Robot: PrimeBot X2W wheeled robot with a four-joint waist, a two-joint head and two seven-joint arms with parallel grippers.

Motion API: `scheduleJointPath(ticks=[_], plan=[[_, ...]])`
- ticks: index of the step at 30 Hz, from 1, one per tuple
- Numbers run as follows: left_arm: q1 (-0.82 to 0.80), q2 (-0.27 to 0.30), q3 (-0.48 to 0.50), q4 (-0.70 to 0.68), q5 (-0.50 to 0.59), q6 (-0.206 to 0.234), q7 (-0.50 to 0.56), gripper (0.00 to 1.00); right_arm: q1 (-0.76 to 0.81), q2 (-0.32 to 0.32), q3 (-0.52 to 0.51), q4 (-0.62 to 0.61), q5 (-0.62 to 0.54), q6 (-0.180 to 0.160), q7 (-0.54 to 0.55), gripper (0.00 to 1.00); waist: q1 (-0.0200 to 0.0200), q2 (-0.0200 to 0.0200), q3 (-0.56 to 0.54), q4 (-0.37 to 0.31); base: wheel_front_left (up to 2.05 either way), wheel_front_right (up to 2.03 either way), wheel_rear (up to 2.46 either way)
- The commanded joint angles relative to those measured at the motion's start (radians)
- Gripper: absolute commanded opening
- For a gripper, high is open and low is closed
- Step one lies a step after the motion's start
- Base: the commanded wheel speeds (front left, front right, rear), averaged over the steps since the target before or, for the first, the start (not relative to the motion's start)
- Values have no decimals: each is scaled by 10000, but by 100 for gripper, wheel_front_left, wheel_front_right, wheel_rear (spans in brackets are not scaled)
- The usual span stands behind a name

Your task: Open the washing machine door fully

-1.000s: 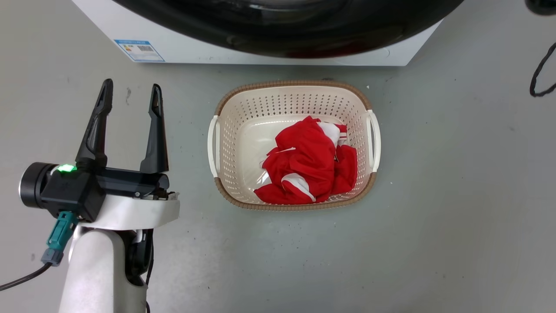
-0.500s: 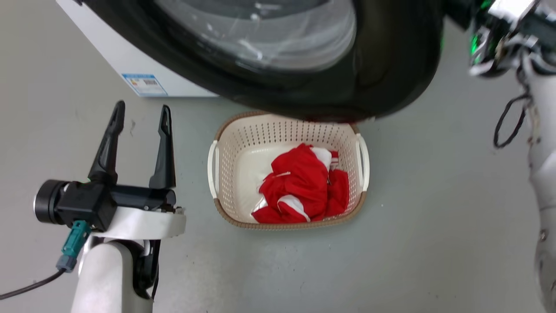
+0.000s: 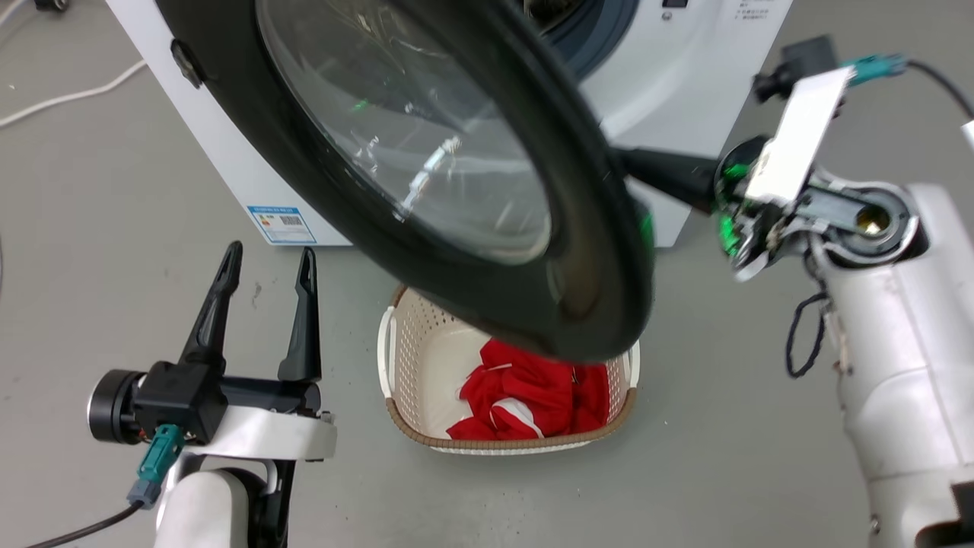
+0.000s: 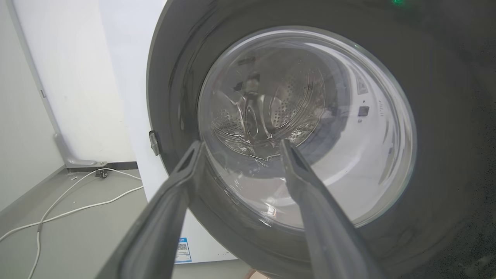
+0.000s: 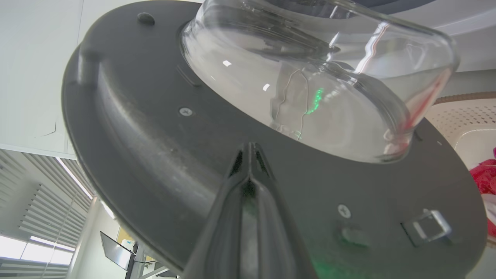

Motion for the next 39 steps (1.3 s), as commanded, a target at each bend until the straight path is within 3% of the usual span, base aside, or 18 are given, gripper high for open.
scheduleJointPath(ticks=[1,10,18,24,32,34,35,36,39], plan=[[165,-26,10,26,23,1,-25,100,363,201,168,-282,144,26,183,0,2,0,-181,42,0,0,0],[468,-103,-78,177,3,8,-25,100,1480,503,1083,-1349,422,25,531,0,2,0,-521,163,0,0,0],[580,-136,-160,269,-46,63,-25,100,1970,544,2280,-2021,1131,25,-17,0,2,0,-666,266,0,0,0],[673,-149,-170,346,-81,108,-25,100,2205,506,2684,-1886,1062,25,-1348,0,2,0,-840,219,0,0,0],[903,-155,-210,433,-175,231,-25,100,3061,433,1642,-1691,632,25,-4026,0,2,0,-1190,110,0,0,0],[982,-156,-233,458,-199,262,-25,100,3417,357,1377,-1747,486,25,-4652,41,2,0,-1284,89,0,0,0],[1019,-157,-243,469,-192,260,-25,100,3609,322,1237,-1832,402,25,-4984,90,2,0,-1324,77,0,0,0],[1067,-155,-249,485,-184,286,-25,100,3851,331,1061,-1884,414,25,-5304,100,2,0,-1387,62,0,0,0],[1130,-156,-235,498,-238,332,-25,100,4479,263,741,-2085,173,25,-6161,100,2,0,-1485,4,0,0,0]])
